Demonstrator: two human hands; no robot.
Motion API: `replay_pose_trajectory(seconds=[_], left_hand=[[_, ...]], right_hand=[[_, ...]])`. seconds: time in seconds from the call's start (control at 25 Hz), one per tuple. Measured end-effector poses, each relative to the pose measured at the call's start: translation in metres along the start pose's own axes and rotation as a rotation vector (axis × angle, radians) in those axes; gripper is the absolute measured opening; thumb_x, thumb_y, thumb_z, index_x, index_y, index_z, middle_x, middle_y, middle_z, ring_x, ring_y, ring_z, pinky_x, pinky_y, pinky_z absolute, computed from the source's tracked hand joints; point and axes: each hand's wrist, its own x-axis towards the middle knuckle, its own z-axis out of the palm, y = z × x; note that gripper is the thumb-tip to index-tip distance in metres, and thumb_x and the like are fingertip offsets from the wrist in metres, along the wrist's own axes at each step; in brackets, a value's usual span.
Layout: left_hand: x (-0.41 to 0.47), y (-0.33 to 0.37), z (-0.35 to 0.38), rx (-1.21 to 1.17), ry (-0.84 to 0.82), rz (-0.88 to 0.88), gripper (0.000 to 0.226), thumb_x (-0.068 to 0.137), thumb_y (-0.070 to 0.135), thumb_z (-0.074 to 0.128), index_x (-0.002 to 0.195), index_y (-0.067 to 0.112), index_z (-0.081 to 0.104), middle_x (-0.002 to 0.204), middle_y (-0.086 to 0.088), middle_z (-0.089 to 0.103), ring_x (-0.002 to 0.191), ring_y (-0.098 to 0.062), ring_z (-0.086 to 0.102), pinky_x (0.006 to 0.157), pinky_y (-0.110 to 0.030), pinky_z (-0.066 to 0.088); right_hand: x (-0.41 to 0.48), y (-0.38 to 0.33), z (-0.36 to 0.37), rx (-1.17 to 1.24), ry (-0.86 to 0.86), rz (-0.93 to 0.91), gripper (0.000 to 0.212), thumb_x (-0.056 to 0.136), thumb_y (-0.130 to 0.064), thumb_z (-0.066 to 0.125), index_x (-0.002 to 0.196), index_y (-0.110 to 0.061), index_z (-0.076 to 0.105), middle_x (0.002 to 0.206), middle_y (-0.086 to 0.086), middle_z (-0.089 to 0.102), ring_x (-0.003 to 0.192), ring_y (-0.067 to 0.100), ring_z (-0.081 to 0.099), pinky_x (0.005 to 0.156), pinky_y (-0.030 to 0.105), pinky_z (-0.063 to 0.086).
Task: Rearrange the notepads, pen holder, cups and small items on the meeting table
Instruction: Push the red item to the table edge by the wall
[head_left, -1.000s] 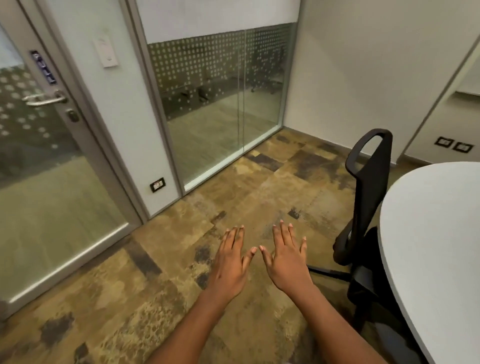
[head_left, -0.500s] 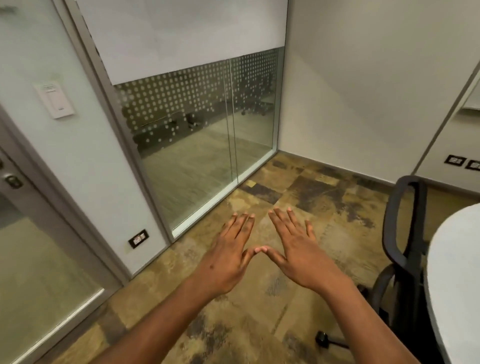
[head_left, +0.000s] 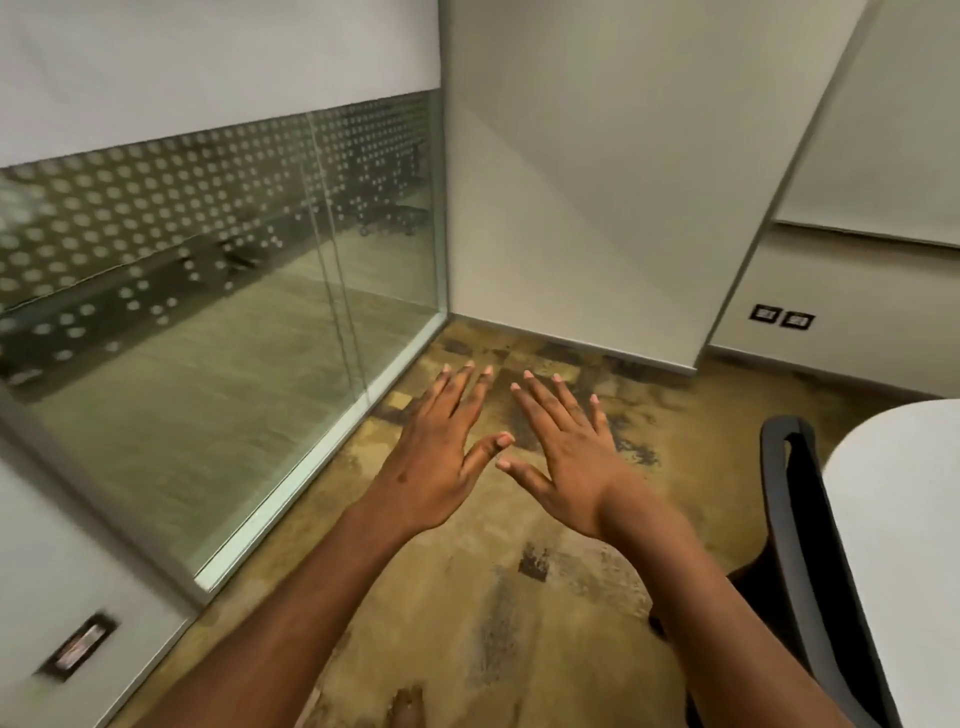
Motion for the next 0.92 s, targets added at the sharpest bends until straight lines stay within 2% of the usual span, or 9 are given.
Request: replay_pose_trajectory(seconds=[0.08,0.16,0.28,0.32,0.48,0.64,0.84,0.92], left_hand=[[0.063,-0.027,0.011,-0.006,-0.073,0.109,0.073,0.086,0.072,0.015,0.149,0.039,-0.002,0.160,0.010,0.001,0.147,-0.009,-0.009,0.120,-0.038,0.010],[0.094,-0.035,0.017,0.003,-0.128,0.139,0.071,0.086,0.071,0.015,0.148,0.041,-0.005,0.159,0.012,-0.003,0.146,-0.008,-0.011,0.120,-0.039,0.011],[0.188,-0.061,0.034,-0.034,-0.210,0.218,0.070,0.086,0.071,0.013,0.147,0.041,-0.004,0.159,0.012,-0.004,0.146,-0.009,-0.011,0.120,-0.039,0.010],[0.195,-0.063,0.036,-0.046,-0.174,0.218,0.071,0.086,0.070,0.013,0.148,0.040,-0.004,0.159,0.012,-0.004,0.146,-0.009,-0.011,0.120,-0.038,0.009],[0.279,-0.071,0.084,-0.094,-0.295,0.293,0.074,0.085,0.069,0.012,0.149,0.035,0.001,0.160,0.007,-0.002,0.146,-0.010,-0.011,0.119,-0.033,0.003],[0.340,-0.066,0.126,-0.096,-0.347,0.369,0.074,0.084,0.068,0.010,0.149,0.035,-0.001,0.160,0.007,-0.003,0.144,-0.007,-0.015,0.116,-0.030,-0.001],[0.426,-0.042,0.175,-0.077,-0.357,0.416,0.064,0.094,0.057,0.021,0.148,0.035,-0.004,0.160,0.006,-0.004,0.143,-0.007,-0.016,0.117,-0.029,-0.003],[0.464,-0.026,0.199,-0.092,-0.363,0.402,0.065,0.091,0.061,0.015,0.148,0.036,-0.006,0.160,0.007,-0.005,0.143,-0.005,-0.018,0.116,-0.029,-0.004]], right_hand=[[0.049,0.023,0.000,0.009,0.015,0.072,0.075,0.088,-0.069,0.015,0.148,-0.036,-0.014,0.154,-0.015,-0.022,0.140,0.010,-0.029,0.117,0.046,-0.012],[0.068,0.036,-0.003,0.014,0.021,0.123,0.072,0.090,-0.068,0.017,0.147,-0.037,-0.013,0.153,-0.016,-0.022,0.140,0.009,-0.029,0.117,0.044,-0.012],[0.134,0.065,-0.003,0.046,0.074,0.366,0.070,0.091,-0.067,0.014,0.146,-0.037,-0.016,0.154,-0.014,-0.022,0.140,0.009,-0.029,0.117,0.043,-0.011],[0.138,0.067,-0.003,0.031,0.080,0.384,0.069,0.092,-0.065,0.014,0.147,-0.035,-0.015,0.155,-0.013,-0.022,0.140,0.011,-0.028,0.118,0.044,-0.010],[0.183,0.118,0.012,0.028,0.060,0.605,0.071,0.095,-0.060,0.020,0.149,-0.031,-0.014,0.156,-0.009,-0.022,0.142,0.015,-0.024,0.117,0.048,-0.009],[0.217,0.180,0.019,0.022,0.092,0.686,0.072,0.093,-0.063,0.018,0.149,-0.031,-0.012,0.156,-0.008,-0.022,0.142,0.015,-0.024,0.115,0.049,-0.010],[0.266,0.272,0.014,0.030,0.110,0.729,0.074,0.089,-0.065,0.011,0.149,-0.030,-0.014,0.154,-0.009,-0.027,0.141,0.016,-0.028,0.114,0.052,-0.011],[0.283,0.317,0.010,0.042,0.134,0.754,0.072,0.091,-0.061,0.014,0.149,-0.030,-0.014,0.154,-0.009,-0.028,0.141,0.016,-0.029,0.114,0.053,-0.011]])
